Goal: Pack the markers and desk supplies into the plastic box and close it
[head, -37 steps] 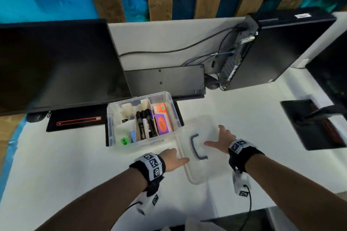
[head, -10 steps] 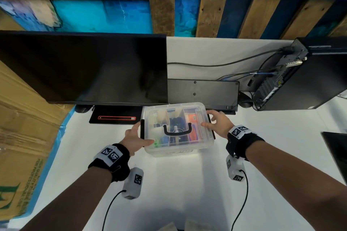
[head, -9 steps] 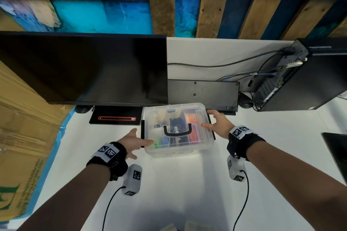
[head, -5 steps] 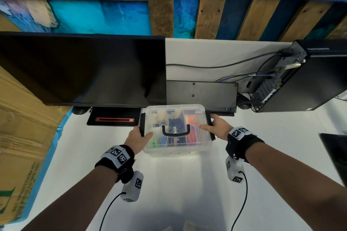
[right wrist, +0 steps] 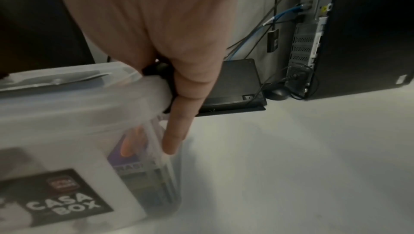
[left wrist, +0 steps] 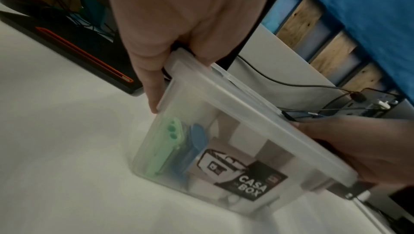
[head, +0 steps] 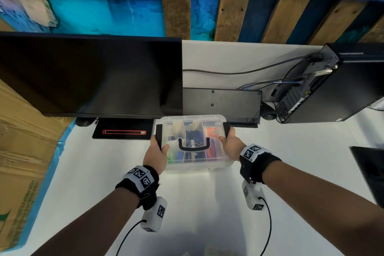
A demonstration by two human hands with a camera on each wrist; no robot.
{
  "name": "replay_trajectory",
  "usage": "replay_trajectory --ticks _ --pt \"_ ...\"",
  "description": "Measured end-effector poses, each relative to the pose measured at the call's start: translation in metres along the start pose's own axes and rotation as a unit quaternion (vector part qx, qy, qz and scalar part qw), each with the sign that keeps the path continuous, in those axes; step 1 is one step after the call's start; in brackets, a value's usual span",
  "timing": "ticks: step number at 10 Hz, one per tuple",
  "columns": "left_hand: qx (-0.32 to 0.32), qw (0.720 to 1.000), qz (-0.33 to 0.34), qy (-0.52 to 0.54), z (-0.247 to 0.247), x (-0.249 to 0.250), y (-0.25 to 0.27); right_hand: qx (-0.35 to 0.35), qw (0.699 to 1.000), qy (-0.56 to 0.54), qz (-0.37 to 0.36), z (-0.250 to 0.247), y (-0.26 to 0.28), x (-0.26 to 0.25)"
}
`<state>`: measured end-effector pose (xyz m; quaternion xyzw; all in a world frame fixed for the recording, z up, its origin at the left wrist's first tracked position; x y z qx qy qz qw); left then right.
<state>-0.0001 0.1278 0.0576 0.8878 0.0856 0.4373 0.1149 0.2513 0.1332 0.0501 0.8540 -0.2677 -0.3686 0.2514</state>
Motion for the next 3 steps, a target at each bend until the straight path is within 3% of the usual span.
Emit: replay_trajectory --ticks 3 --pt "-0.080 0.995 -0.009 0.057 -0.0056 0.0023 -0.0041 -0.028 0.999 -0.027 0.001 0.0003 0.0056 -0.0019"
Point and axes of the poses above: each hand's wrist, its own y-axis away from the middle knuckle, its own z-axis out of the palm, x = y × z, the point moved 3 cm from there along -y, towards the middle knuckle, and after that the axes turned 6 degrees about z, right-handed, at the moved point
